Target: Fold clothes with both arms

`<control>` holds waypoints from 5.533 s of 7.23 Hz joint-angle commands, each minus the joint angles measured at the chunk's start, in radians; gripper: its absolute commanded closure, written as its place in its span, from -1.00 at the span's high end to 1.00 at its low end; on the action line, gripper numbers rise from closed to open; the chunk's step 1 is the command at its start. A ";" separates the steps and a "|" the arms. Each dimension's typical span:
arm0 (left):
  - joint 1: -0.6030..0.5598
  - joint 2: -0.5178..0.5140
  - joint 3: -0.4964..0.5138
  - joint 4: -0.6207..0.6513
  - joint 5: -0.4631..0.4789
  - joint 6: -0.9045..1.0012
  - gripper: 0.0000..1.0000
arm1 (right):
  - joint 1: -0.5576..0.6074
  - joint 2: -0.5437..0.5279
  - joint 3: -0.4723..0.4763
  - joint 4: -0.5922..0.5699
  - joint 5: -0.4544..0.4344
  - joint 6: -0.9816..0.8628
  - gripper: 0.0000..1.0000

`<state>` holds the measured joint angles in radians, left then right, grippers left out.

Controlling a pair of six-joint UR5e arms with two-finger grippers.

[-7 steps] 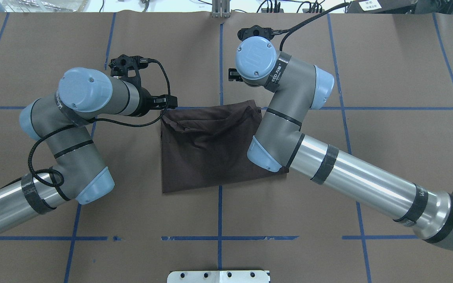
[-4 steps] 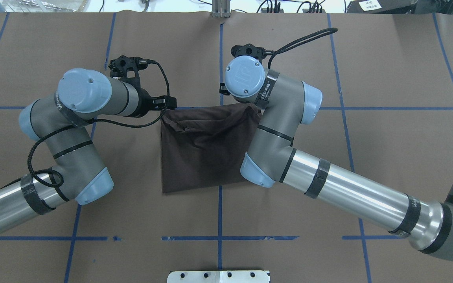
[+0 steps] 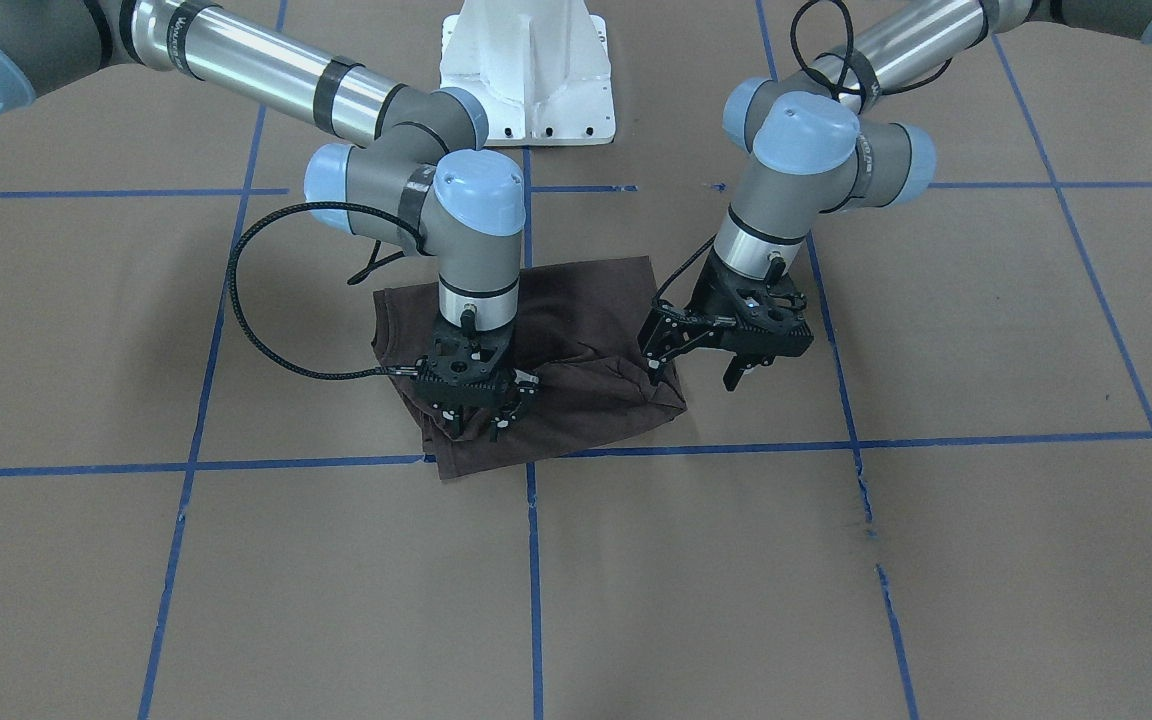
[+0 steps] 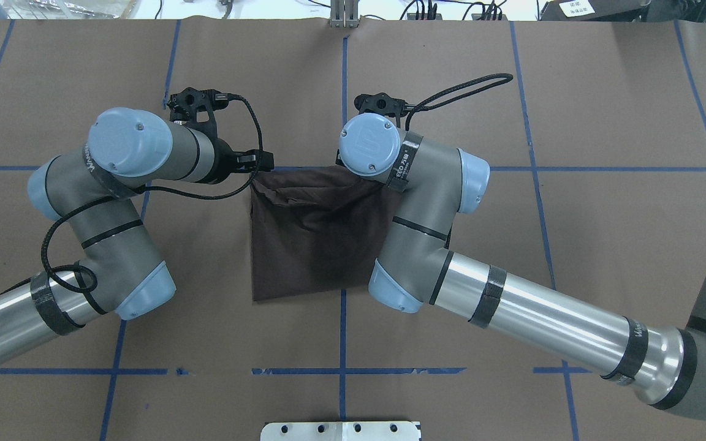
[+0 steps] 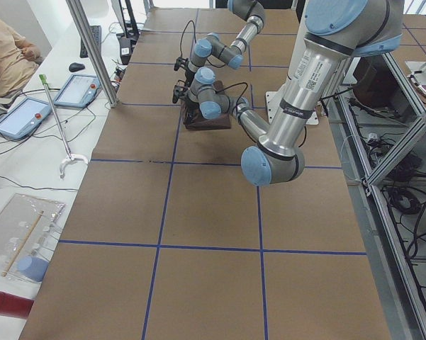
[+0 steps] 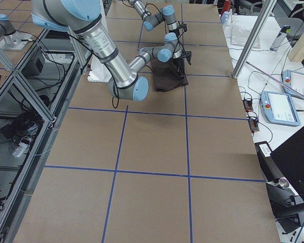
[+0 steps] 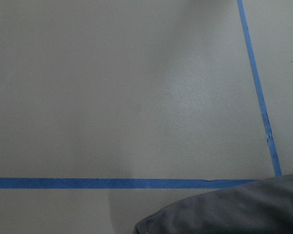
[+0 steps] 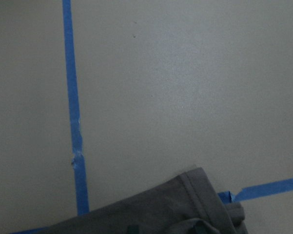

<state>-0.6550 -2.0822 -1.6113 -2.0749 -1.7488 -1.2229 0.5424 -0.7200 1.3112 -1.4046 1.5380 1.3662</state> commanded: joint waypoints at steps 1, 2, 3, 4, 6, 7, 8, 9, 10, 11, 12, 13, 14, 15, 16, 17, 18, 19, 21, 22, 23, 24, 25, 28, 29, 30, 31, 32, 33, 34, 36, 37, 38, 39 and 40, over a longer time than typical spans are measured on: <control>0.000 0.001 -0.001 -0.001 0.000 -0.001 1.00 | -0.001 -0.007 -0.004 -0.002 -0.001 0.001 -0.48; 0.000 0.001 -0.001 -0.001 0.000 -0.001 1.00 | -0.001 -0.007 -0.007 -0.008 -0.006 -0.004 -0.64; 0.000 0.001 0.001 0.001 0.000 -0.001 1.00 | 0.001 -0.003 -0.007 -0.023 -0.006 -0.004 -1.00; 0.000 0.001 0.001 -0.001 0.000 -0.001 1.00 | 0.008 -0.001 -0.007 -0.025 -0.007 0.001 -1.00; 0.000 0.001 0.001 -0.001 0.000 -0.004 1.00 | 0.036 0.004 -0.007 -0.069 -0.006 0.002 -1.00; 0.002 0.001 0.001 -0.001 0.000 -0.006 1.00 | 0.042 0.001 -0.009 -0.092 -0.007 0.025 -1.00; 0.002 0.001 0.001 0.001 0.000 -0.006 1.00 | 0.041 0.002 -0.009 -0.111 -0.025 0.045 -1.00; 0.002 0.001 0.001 0.001 0.002 -0.006 1.00 | 0.039 0.004 -0.013 -0.111 -0.036 0.045 -0.07; 0.002 0.001 0.001 0.001 0.000 -0.007 1.00 | 0.036 0.031 -0.053 -0.111 -0.053 0.036 0.99; 0.003 -0.001 0.004 0.001 0.002 -0.027 1.00 | 0.044 0.048 -0.061 -0.108 -0.052 0.015 1.00; 0.014 -0.005 0.007 0.004 0.002 -0.050 1.00 | 0.089 0.063 -0.047 -0.108 0.008 -0.055 1.00; 0.023 -0.016 0.013 0.004 0.002 -0.084 1.00 | 0.147 0.057 -0.017 -0.106 0.127 -0.132 1.00; 0.038 -0.024 0.020 0.007 0.005 -0.149 1.00 | 0.172 0.038 0.026 -0.106 0.166 -0.163 1.00; 0.075 -0.051 0.046 0.015 0.015 -0.179 1.00 | 0.172 0.028 0.036 -0.105 0.166 -0.165 1.00; 0.080 -0.091 0.091 0.015 0.034 -0.207 1.00 | 0.172 0.022 0.043 -0.105 0.166 -0.165 1.00; 0.080 -0.117 0.134 0.009 0.035 -0.258 0.58 | 0.172 0.019 0.049 -0.105 0.165 -0.165 1.00; 0.078 -0.113 0.134 0.007 0.037 -0.262 -0.12 | 0.172 0.014 0.051 -0.105 0.165 -0.164 1.00; 0.075 -0.116 0.133 0.004 0.035 -0.265 -0.14 | 0.172 0.011 0.051 -0.105 0.163 -0.164 1.00; 0.072 -0.117 0.117 0.003 0.035 -0.356 -0.06 | 0.171 0.005 0.052 -0.103 0.159 -0.164 1.00; 0.072 -0.117 0.116 -0.004 0.035 -0.398 0.11 | 0.171 0.004 0.052 -0.103 0.159 -0.164 1.00; 0.074 -0.117 0.116 -0.031 0.035 -0.455 0.13 | 0.171 0.001 0.054 -0.102 0.157 -0.164 1.00; 0.074 -0.116 0.116 -0.031 0.037 -0.505 0.13 | 0.171 -0.007 0.060 -0.102 0.157 -0.164 1.00; 0.074 -0.116 0.119 -0.030 0.044 -0.538 0.10 | 0.171 -0.009 0.062 -0.102 0.157 -0.164 1.00; 0.077 -0.113 0.126 -0.017 0.072 -0.644 -0.01 | 0.169 -0.021 0.068 -0.102 0.154 -0.164 1.00; 0.078 -0.114 0.135 -0.016 0.074 -0.677 0.00 | 0.169 -0.026 0.069 -0.102 0.154 -0.164 1.00; 0.080 -0.114 0.142 -0.016 0.074 -0.679 0.01 | 0.169 -0.026 0.069 -0.102 0.149 -0.164 1.00; 0.084 -0.113 0.145 -0.016 0.072 -0.681 0.01 | 0.168 -0.027 0.072 -0.102 0.146 -0.164 1.00; 0.090 -0.111 0.149 -0.016 0.074 -0.688 0.01 | 0.168 -0.030 0.074 -0.102 0.146 -0.164 1.00; 0.091 -0.108 0.149 -0.017 0.083 -0.704 -0.43 | 0.168 -0.030 0.074 -0.102 0.145 -0.164 1.00; 0.089 -0.105 0.146 -0.022 0.100 -0.701 -0.99 | 0.168 -0.035 0.075 -0.102 0.134 -0.164 1.00; 0.071 -0.098 0.146 -0.024 0.101 -0.690 -1.00 | 0.168 -0.041 0.077 -0.100 0.128 -0.164 1.00; 0.055 -0.096 0.148 -0.017 0.103 -0.643 -1.00 | 0.168 -0.053 0.089 -0.100 0.128 -0.164 1.00; 0.046 -0.087 0.163 -0.019 0.103 -0.632 -1.00 | 0.168 -0.065 0.104 -0.099 0.128 -0.164 1.00; 0.038 -0.087 0.175 -0.019 0.103 -0.630 -1.00 | 0.168 -0.067 0.106 -0.099 0.128 -0.164 1.00; 0.037 -0.087 0.182 -0.019 0.120 -0.629 -1.00 | 0.168 -0.068 0.106 -0.099 0.128 -0.162 1.00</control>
<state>-0.6124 -2.1702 -1.4405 -2.0940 -1.6421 -1.8566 0.7103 -0.7847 1.4146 -1.5036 1.6659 1.2030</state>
